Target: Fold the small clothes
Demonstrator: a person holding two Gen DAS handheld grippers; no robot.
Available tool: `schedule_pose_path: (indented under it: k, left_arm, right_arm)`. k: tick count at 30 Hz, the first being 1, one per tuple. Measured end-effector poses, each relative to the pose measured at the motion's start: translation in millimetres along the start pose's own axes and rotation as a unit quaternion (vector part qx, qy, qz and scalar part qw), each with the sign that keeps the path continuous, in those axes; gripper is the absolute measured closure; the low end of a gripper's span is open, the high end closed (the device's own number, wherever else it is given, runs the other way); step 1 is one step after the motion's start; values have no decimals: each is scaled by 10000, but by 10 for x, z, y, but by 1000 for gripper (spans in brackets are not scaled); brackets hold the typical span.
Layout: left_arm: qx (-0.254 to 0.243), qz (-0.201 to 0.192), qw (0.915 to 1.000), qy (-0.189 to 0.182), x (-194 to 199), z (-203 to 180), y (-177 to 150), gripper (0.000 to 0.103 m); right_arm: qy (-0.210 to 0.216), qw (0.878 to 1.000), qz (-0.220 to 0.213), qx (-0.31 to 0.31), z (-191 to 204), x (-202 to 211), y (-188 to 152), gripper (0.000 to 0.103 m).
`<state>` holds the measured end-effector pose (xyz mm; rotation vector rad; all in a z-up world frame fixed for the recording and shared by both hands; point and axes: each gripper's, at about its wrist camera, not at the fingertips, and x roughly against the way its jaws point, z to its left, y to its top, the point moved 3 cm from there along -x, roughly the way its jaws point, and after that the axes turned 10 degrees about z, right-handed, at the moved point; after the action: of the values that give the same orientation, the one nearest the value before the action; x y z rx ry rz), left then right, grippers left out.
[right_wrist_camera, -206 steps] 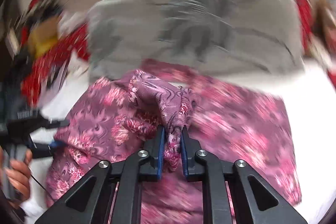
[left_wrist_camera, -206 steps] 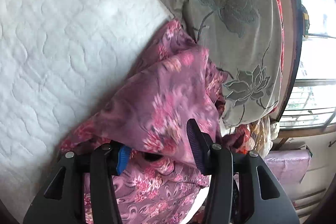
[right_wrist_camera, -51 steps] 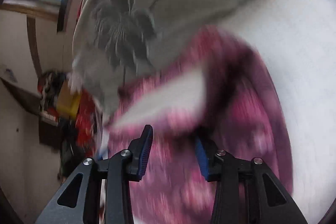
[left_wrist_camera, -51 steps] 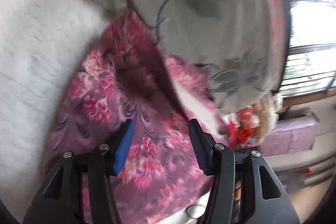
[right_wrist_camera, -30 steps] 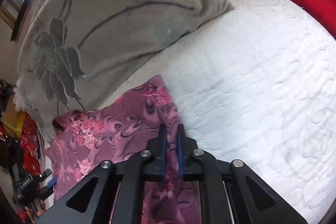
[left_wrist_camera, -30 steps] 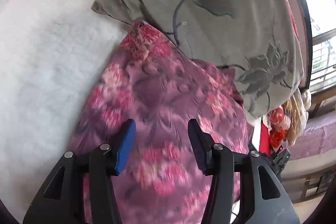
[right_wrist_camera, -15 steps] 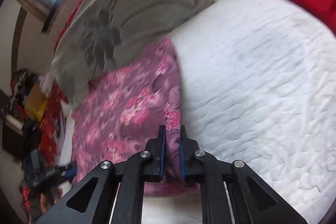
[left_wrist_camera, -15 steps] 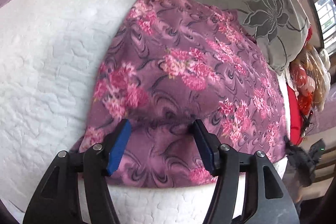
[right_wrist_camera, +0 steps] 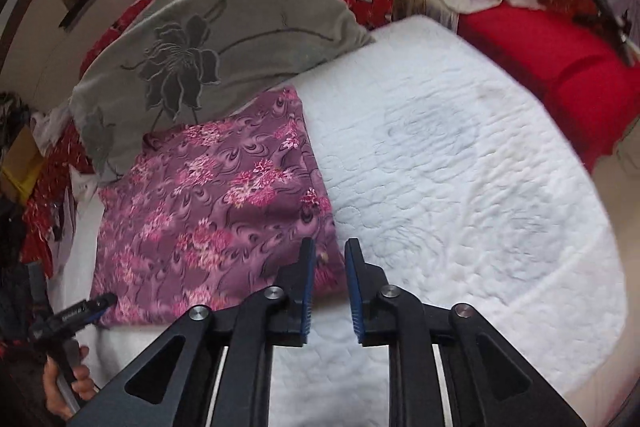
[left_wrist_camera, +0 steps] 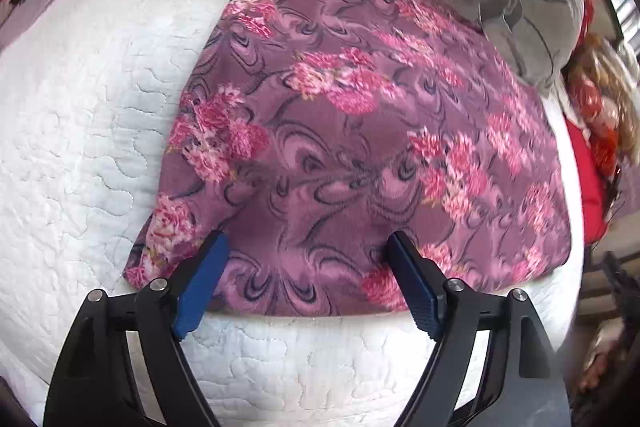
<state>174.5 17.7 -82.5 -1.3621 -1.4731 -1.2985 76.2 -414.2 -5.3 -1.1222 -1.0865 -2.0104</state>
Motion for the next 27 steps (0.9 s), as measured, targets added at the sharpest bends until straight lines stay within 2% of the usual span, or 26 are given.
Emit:
schedule_pose_path:
  k: [2, 4, 6, 9, 12, 14, 18, 20, 22, 25, 27]
  left_arm:
    - [-145, -23, 9998, 127, -5, -34, -37, 19]
    - [-269, -35, 9994, 237, -16, -68, -64, 19]
    - [-353, -39, 9989, 317, -29, -105, -84, 18]
    - [-380, -50, 9987, 332, -44, -103, -120, 17]
    - [-372, -31, 9990, 260, -68, -93, -114, 13]
    - [-328, -25, 9993, 159, -94, -91, -94, 8]
    - [-400, -138, 9990, 120, 1, -108, -29, 8]
    - [-296, -449, 9985, 128, 183, -41, 86, 8]
    - [-173, -601, 9978, 240, 295, 37, 245, 8]
    - [-18, -502, 9977, 465, 226, 166, 484, 8]
    - [65, -116, 9978, 657, -13, 250, 572, 8]
  right_arm:
    - [-51, 9999, -111, 78, -58, 219, -143, 67]
    - [-103, 9996, -218, 143, -65, 366, -281, 63]
    - [-186, 9995, -201, 171, -80, 415, -414, 54]
    - [-283, 9991, -76, 297, -109, 376, -566, 54]
    - [-377, 9983, 152, 427, -97, 154, -619, 54]
    - [-373, 9977, 315, 477, -43, -53, -568, 54]
    - [-181, 9948, 396, 916, 318, -392, -414, 54]
    - [-35, 9920, 252, 1234, 561, -499, -294, 54]
    - [132, 9916, 63, 1285, 709, -582, -141, 54]
    - [178, 9940, -160, 1069, 751, -785, 101, 54]
    - [93, 9957, 244, 894, 673, -1081, 173, 51]
